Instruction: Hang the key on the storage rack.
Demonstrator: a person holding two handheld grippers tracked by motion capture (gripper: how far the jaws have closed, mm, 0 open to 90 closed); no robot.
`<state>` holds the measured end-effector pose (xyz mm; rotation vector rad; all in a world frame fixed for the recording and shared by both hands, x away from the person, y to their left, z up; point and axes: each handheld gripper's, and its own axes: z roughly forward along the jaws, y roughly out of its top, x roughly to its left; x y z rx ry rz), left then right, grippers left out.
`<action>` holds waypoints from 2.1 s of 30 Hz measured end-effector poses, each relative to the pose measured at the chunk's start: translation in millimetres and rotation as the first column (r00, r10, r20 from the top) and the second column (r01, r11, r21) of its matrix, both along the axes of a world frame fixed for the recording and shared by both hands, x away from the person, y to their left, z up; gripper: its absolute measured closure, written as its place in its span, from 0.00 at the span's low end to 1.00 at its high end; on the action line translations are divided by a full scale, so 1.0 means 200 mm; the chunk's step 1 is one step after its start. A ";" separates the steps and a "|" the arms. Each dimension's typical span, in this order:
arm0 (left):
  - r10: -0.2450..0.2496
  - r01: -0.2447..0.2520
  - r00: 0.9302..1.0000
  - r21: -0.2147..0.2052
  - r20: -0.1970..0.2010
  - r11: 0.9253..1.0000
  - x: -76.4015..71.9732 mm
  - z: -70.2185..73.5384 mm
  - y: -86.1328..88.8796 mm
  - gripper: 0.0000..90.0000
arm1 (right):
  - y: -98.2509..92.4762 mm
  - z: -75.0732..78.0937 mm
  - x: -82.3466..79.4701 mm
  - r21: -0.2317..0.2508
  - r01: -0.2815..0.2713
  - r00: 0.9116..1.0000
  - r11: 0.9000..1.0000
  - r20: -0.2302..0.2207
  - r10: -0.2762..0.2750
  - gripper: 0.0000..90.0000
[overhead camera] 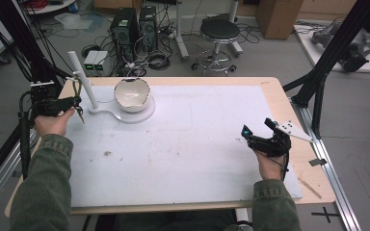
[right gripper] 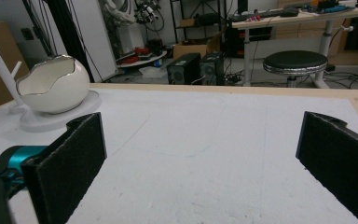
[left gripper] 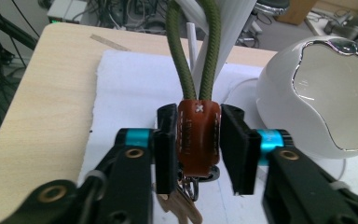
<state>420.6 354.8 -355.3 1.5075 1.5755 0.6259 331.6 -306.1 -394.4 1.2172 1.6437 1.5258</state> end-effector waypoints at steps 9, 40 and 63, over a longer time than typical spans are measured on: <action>0.012 -0.011 0.999 -0.012 0.047 1.000 -0.06 0.00 -0.01 0.32 | 0.00 0.00 0.00 -0.002 -0.001 1.000 1.000 -0.002 0.001 0.01; -0.153 0.148 0.969 0.039 0.194 0.988 -0.25 -0.03 -0.14 0.02 | 0.01 0.00 0.00 -0.008 -0.001 1.000 1.000 0.003 0.001 0.01; -0.149 0.137 0.944 0.059 0.296 0.989 -0.39 -0.08 -0.19 0.02 | 0.00 0.00 -0.02 -0.006 -0.002 1.000 1.000 -0.001 0.002 0.01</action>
